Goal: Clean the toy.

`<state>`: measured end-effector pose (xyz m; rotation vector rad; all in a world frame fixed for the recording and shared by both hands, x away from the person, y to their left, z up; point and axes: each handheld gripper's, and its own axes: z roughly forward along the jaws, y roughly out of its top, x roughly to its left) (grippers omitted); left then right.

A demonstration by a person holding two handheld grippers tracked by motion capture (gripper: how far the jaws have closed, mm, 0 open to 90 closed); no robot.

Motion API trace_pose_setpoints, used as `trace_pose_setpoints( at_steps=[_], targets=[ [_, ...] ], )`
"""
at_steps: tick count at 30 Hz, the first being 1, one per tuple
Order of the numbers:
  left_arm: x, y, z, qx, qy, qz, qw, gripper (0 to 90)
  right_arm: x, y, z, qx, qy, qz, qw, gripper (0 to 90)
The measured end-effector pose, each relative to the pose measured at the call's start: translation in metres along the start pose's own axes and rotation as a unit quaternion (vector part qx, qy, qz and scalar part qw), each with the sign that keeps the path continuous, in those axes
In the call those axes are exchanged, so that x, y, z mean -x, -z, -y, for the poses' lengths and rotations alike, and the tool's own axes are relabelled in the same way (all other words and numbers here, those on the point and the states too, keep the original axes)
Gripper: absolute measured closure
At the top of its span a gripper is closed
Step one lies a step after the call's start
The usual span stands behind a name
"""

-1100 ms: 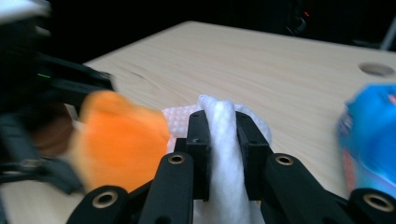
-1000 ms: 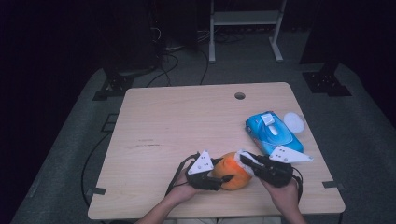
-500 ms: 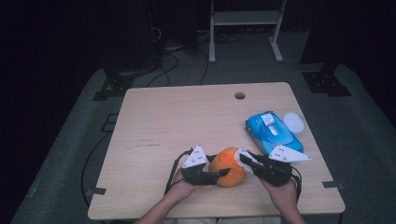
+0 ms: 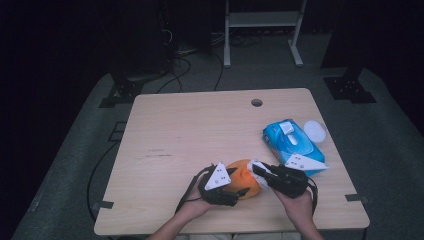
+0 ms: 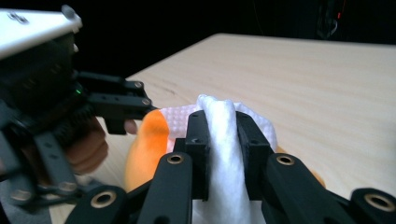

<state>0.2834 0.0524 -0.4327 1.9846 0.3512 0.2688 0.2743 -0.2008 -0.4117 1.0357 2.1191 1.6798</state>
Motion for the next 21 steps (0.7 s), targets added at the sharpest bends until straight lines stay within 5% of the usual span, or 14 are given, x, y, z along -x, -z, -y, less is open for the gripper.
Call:
trace_pose_setpoints(
  at_steps=[3, 6, 11, 15, 18, 21],
  targets=[
    [-0.009, 0.011, 0.001, 0.016, 0.011, 0.030, 0.9994, 29.1, 0.004, 0.002, 0.004, -0.020, -0.005, -0.006, 0.9998, 76.9],
    [-0.013, 0.012, 0.002, 0.009, 0.000, 0.022, 0.9997, 21.2, 0.003, 0.008, 0.008, -0.040, 0.003, -0.007, 0.9992, 76.9],
    [-0.010, -0.010, 0.012, -0.014, -0.032, -0.004, 0.9994, 11.1, 0.018, 0.015, 0.012, -0.039, -0.023, 0.006, 0.9989, 76.8],
    [-0.010, -0.007, 0.008, -0.002, -0.035, -0.033, 0.9988, 34.8, 0.022, 0.014, 0.010, -0.027, -0.023, 0.016, 0.9992, 76.9],
    [-0.008, 0.001, 0.002, 0.005, -0.038, -0.061, 0.9974, 44.2, 0.019, 0.018, 0.002, 0.003, -0.014, 0.020, 0.9997, 76.9],
    [-0.008, 0.005, -0.001, 0.001, -0.039, -0.079, 0.9961, 46.3, -0.001, 0.020, -0.011, 0.029, 0.031, 0.015, 0.9990, 76.9]
  ],
)
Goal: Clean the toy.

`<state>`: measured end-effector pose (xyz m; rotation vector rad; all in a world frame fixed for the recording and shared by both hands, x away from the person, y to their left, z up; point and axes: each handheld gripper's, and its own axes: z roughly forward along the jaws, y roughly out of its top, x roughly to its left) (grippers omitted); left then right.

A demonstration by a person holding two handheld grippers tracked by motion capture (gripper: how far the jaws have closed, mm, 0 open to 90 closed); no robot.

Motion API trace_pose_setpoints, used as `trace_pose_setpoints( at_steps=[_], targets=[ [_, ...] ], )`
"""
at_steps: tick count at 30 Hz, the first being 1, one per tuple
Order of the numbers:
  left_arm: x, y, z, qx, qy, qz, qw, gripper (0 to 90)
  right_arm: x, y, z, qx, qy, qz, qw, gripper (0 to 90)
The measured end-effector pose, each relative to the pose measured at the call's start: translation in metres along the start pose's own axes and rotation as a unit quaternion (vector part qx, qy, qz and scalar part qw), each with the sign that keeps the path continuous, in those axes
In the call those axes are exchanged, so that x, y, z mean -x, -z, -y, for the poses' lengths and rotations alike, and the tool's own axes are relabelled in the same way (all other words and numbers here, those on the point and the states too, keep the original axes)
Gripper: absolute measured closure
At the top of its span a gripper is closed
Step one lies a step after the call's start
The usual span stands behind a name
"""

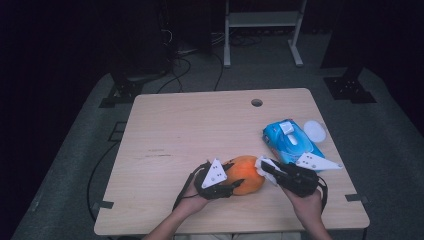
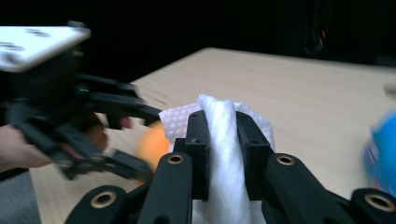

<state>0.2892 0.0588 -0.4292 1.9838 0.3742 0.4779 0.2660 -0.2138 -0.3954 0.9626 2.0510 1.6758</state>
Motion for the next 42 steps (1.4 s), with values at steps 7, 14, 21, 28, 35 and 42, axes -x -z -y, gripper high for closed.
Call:
trace_pose_setpoints(
  at_steps=[7, 14, 21, 28, 35, 42],
  targets=[
    [0.002, -0.001, 0.005, -0.001, 0.026, 0.020, 0.9994, 46.0, -0.014, -0.024, 0.002, -0.040, 0.050, 0.010, 0.9979, 77.4],
    [0.002, 0.001, 0.002, 0.014, 0.039, 0.069, 0.9967, 40.6, 0.006, -0.014, 0.008, -0.050, 0.006, 0.028, 0.9983, 77.2],
    [-0.009, 0.001, 0.003, 0.032, 0.091, 0.066, 0.9931, 32.0, 0.000, -0.005, 0.025, -0.093, 0.005, -0.010, 0.9956, 77.0],
    [-0.004, -0.002, 0.006, 0.000, 0.098, 0.098, 0.9903, 34.6, 0.004, 0.007, 0.020, -0.079, -0.002, -0.007, 0.9969, 76.1],
    [-0.003, 0.007, 0.001, -0.019, 0.063, 0.129, 0.9894, 32.7, 0.009, -0.009, 0.031, -0.104, -0.019, -0.019, 0.9942, 76.1],
    [-0.005, 0.001, -0.009, -0.003, 0.055, 0.145, 0.9878, 17.0, -0.006, -0.003, 0.037, -0.120, 0.008, -0.053, 0.9914, 76.2]
  ],
)
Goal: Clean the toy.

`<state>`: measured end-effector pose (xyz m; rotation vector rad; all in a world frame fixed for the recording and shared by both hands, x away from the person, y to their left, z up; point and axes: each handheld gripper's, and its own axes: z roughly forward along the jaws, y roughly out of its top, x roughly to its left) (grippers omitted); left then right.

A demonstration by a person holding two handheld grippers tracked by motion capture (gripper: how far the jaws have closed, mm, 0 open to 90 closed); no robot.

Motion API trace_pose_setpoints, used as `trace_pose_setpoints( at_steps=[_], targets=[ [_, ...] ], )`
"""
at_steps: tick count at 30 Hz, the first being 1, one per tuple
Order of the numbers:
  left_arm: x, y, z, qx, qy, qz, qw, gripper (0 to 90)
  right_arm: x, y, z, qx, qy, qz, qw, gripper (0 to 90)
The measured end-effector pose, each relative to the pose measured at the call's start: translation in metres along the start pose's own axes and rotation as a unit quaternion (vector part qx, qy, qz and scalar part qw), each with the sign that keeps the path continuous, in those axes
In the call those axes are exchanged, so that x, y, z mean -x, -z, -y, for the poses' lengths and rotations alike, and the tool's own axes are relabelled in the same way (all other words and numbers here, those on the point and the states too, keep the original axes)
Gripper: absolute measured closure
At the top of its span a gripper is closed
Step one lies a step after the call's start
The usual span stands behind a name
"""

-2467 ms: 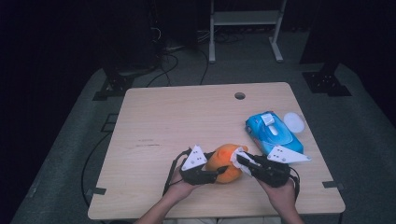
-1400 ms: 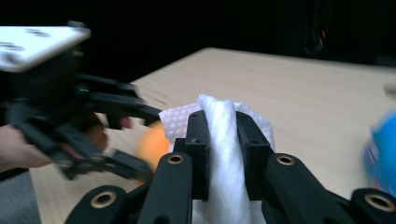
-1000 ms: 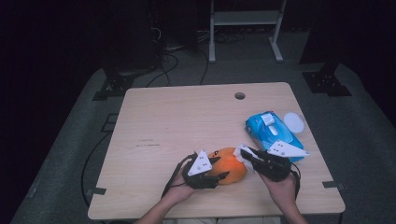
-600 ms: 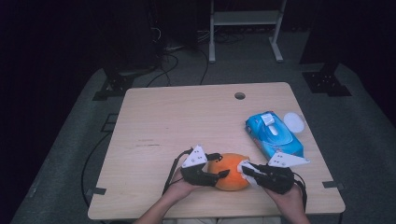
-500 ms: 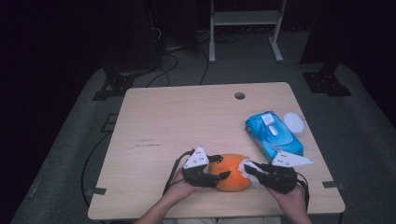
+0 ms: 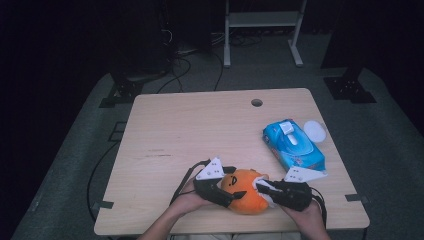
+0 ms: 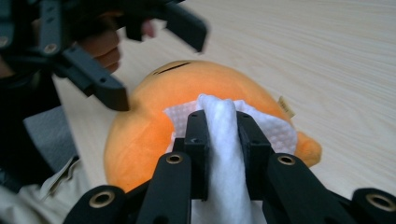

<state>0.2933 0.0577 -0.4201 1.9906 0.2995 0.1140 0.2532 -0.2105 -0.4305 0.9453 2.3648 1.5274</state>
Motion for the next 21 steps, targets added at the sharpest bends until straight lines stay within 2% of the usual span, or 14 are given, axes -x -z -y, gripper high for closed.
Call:
trace_pose_setpoints(
  at_steps=[2, 4, 7, 8, 10, 12, 16, 21],
  targets=[
    [0.001, -0.006, -0.003, -0.010, -0.012, 0.004, 0.9999, 15.5, -0.003, 0.000, 0.001, -0.002, 0.011, -0.012, 0.9999, 76.3],
    [0.001, -0.014, -0.003, -0.020, -0.014, 0.007, 0.9997, 14.5, -0.004, 0.000, 0.002, -0.004, 0.018, -0.017, 0.9997, 76.3],
    [0.000, -0.021, -0.001, -0.030, -0.014, 0.013, 0.9994, 14.3, -0.002, 0.003, 0.002, -0.009, 0.023, -0.018, 0.9995, 76.3],
    [0.000, -0.022, 0.000, -0.029, -0.007, 0.015, 0.9995, 14.4, -0.001, 0.004, 0.003, -0.010, 0.021, -0.017, 0.9996, 76.3],
    [0.000, -0.022, 0.002, -0.034, -0.005, 0.016, 0.9993, 15.3, 0.001, 0.009, 0.005, -0.004, 0.020, -0.019, 0.9996, 76.3],
    [0.000, -0.022, 0.002, -0.041, -0.004, 0.010, 0.9991, 17.8, 0.004, 0.015, 0.005, -0.001, 0.017, -0.018, 0.9997, 76.2],
    [0.001, -0.020, 0.004, -0.054, -0.006, 0.007, 0.9985, 24.3, 0.011, 0.027, 0.009, 0.004, 0.009, -0.002, 1.0000, 76.1],
    [0.006, -0.020, 0.003, -0.075, -0.034, -0.011, 0.9965, 40.2, 0.023, 0.040, 0.016, 0.010, -0.008, 0.020, 0.9997, 76.0]
  ],
)
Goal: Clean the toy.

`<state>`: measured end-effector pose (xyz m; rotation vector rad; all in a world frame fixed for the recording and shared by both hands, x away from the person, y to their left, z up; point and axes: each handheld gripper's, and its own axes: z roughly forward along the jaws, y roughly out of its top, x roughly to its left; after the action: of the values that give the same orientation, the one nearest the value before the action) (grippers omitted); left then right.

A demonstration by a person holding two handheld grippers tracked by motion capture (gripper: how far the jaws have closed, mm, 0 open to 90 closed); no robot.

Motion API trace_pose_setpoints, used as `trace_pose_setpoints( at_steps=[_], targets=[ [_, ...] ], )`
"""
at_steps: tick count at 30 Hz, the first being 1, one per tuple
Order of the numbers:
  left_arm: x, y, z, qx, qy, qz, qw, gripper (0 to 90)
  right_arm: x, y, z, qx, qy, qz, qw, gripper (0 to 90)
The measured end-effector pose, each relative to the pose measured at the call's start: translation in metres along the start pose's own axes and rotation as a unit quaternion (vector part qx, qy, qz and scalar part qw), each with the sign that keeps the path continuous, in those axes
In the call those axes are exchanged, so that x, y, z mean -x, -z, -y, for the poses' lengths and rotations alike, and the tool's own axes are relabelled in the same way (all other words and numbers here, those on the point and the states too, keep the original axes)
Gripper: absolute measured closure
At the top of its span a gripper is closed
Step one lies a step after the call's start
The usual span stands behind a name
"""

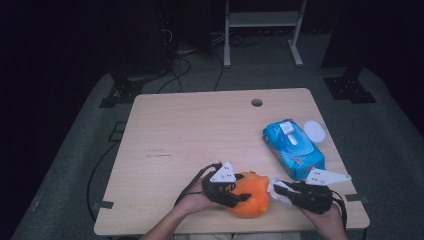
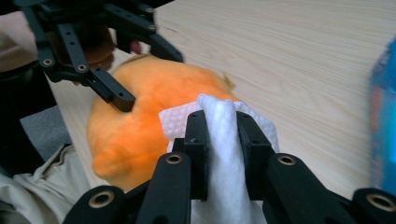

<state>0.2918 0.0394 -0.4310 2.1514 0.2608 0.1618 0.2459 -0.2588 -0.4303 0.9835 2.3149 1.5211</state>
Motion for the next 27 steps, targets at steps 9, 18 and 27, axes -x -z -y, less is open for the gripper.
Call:
trace_pose_setpoints(
  at_steps=[9, 18, 27],
  targets=[
    [0.002, 0.003, -0.001, 0.011, -0.001, -0.011, 0.9999, 58.2, 0.007, 0.000, 0.004, -0.002, -0.005, 0.014, 0.9999, 75.9],
    [-0.005, 0.016, -0.003, 0.030, 0.012, -0.042, 0.9986, 60.8, 0.014, -0.006, 0.009, -0.032, 0.008, 0.044, 0.9985, 75.4],
    [-0.021, 0.029, 0.001, 0.041, 0.031, -0.080, 0.9955, 60.8, 0.020, -0.013, 0.015, -0.052, 0.002, 0.055, 0.9971, 68.5]
  ],
)
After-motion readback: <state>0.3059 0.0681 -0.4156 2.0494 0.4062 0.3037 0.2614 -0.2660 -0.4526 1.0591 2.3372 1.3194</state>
